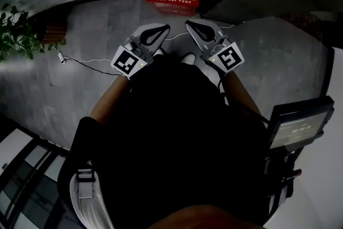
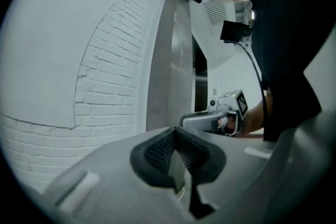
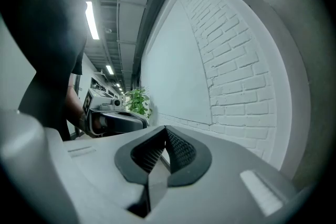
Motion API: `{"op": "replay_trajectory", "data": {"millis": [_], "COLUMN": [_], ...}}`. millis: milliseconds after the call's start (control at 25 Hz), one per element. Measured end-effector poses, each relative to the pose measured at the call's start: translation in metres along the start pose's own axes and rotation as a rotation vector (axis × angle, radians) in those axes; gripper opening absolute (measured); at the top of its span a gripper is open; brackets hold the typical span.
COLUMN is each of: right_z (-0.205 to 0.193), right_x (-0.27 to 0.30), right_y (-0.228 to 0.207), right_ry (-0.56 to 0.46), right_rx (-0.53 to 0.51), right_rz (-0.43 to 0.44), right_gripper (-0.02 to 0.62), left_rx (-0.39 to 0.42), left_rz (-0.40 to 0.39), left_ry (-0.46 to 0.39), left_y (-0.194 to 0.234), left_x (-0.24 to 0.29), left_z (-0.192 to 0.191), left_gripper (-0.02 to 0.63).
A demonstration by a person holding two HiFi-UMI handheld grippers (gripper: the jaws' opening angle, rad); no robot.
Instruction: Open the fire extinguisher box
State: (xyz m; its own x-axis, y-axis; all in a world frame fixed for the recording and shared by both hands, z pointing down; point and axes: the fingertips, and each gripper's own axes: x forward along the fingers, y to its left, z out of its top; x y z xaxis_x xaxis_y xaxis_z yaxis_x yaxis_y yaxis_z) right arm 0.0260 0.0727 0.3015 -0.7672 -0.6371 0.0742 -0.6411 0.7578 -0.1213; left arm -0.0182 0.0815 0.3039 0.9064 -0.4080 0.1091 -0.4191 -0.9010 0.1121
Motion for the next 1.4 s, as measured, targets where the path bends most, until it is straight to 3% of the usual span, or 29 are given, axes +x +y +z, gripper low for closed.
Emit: {"op": "replay_trajectory", "data": {"millis": [280, 440, 560, 760, 880, 1120, 1280, 1400], "right_z": [-0.013, -0.016, -0.014, -0.027, -0.044, -0.117, -0.197, -0.262], "right_x": [0.029, 0.056, 0.075, 0.103, 0.112, 0.124, 0.136, 0.139], "right_y": [-0.023, -0.043, -0.064, -0.122, -0.140, -0.186, -0.204, -0.213], "right_ry": [0.039, 0.037, 0.061, 0.033, 0.040, 0.113, 0.187, 0.222], "right_rx": [0.022, 0.044, 0.058, 0.158, 0.202, 0.340, 0.531, 0.664], "right_rz": [-0.032, -0.059, -0.108, -0.256, -0.275, -0.281, -0.246, -0.272], "right_gripper": [0.009, 0.009, 0.009, 0.009, 0.009, 0.009, 0.026, 0.035], "left_rx": [-0.018, 0.020, -0.009, -0.032, -0.074, -0.150, -0.195, -0.227], "left_rz": [-0.004, -0.037, -0.063, -0.099, -0.090, 0.023, 0.067, 0.066], "left_ry": [0.014, -0.021, -0.037, 0.015, 0.037, 0.068, 0.135, 0.179], "left_y": [0.043, 0.076, 0.100, 0.146, 0.161, 0.206, 0.211, 0.206], "left_x": [-0.001, 0.004, 0.009, 0.024, 0.029, 0.048, 0.063, 0.077], "left_z": [-0.011, -0.017, -0.017, -0.043, -0.054, -0.099, -0.150, -0.192], "left_gripper": [-0.001, 0.000, 0.000, 0.000, 0.000, 0.000, 0.000, 0.000]}}
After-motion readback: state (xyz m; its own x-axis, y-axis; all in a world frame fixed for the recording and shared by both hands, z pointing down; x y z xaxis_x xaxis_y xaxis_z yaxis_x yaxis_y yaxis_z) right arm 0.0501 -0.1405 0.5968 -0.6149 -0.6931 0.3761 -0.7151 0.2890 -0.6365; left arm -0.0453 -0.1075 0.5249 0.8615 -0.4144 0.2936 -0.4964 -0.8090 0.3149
